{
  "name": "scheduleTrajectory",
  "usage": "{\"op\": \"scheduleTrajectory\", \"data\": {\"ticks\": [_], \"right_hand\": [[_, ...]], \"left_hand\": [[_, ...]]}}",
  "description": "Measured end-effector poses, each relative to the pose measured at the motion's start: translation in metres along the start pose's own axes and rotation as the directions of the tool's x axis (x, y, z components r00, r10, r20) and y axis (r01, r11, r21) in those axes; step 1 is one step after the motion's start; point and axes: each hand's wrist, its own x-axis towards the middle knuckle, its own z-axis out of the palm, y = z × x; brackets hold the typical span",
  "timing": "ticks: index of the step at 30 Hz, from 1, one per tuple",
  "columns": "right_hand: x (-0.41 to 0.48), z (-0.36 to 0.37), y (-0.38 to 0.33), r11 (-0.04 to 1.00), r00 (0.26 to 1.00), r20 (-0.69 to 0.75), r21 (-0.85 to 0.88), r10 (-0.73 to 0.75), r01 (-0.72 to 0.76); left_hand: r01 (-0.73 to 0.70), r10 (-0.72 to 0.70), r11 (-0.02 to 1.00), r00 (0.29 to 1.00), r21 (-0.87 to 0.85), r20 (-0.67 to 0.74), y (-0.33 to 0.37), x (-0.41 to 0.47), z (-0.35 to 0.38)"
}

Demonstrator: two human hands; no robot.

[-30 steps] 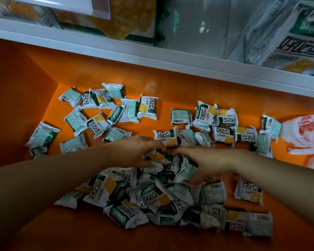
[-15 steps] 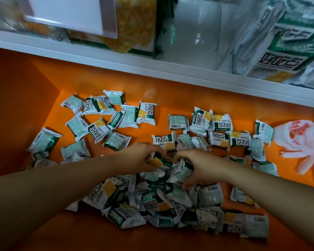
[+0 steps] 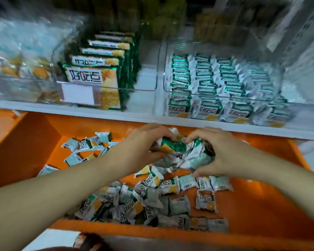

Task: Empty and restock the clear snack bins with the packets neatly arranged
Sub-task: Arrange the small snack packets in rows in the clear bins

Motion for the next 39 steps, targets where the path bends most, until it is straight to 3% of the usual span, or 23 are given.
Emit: {"op": "scheduleTrajectory", "data": {"ticks": [7, 12, 16, 19, 21, 24, 29, 35, 39], "right_hand": [[-0.097, -0.09, 0.003, 0.993, 0.944, -0.329, -0.111, -0.009, -0.03], [-0.147, -0.141, 0.038, 0.992, 0.794, -0.607, -0.078, 0.03, -0.097], [-0.156, -0.172, 0.093, 0.987, 0.648, -0.751, 0.028, 0.125, -0.157], [-0.144, -0.181, 0.142, 0.973, 0.563, -0.797, 0.134, 0.22, -0.19], [-0.132, -0.179, 0.174, 0.963, 0.544, -0.795, 0.204, 0.269, -0.178], [-0.116, -0.176, 0.209, 0.946, 0.559, -0.764, 0.234, 0.321, -0.224], [-0.107, -0.188, 0.227, 0.926, 0.765, -0.551, 0.04, 0.333, -0.374], [-0.109, -0.194, 0.229, 0.926, 0.827, -0.429, 0.07, 0.363, -0.37], [-0.118, -0.201, 0.229, 0.931, 0.839, -0.41, 0.089, 0.358, -0.354]], "left_hand": [[-0.245, 0.266, 0.953, 0.958, 0.179, -0.108, 0.124, 0.038, -0.027], [-0.396, 0.448, 0.884, 0.87, 0.248, -0.207, 0.199, 0.101, -0.027], [-0.468, 0.537, 0.83, 0.818, 0.305, -0.205, 0.241, 0.177, -0.006], [-0.465, 0.536, 0.82, 0.829, 0.333, -0.162, 0.254, 0.237, 0.017], [-0.469, 0.522, 0.834, 0.841, 0.291, -0.14, 0.253, 0.268, 0.034], [-0.423, 0.449, 0.885, 0.887, 0.197, -0.109, 0.241, 0.3, 0.058], [-0.15, 0.154, 0.988, 0.983, -0.039, 0.098, 0.223, 0.323, 0.088], [-0.007, 0.02, 0.999, 0.942, -0.04, 0.335, 0.22, 0.334, 0.103], [0.002, 0.011, 0.999, 0.947, -0.041, 0.322, 0.216, 0.332, 0.107]]}}
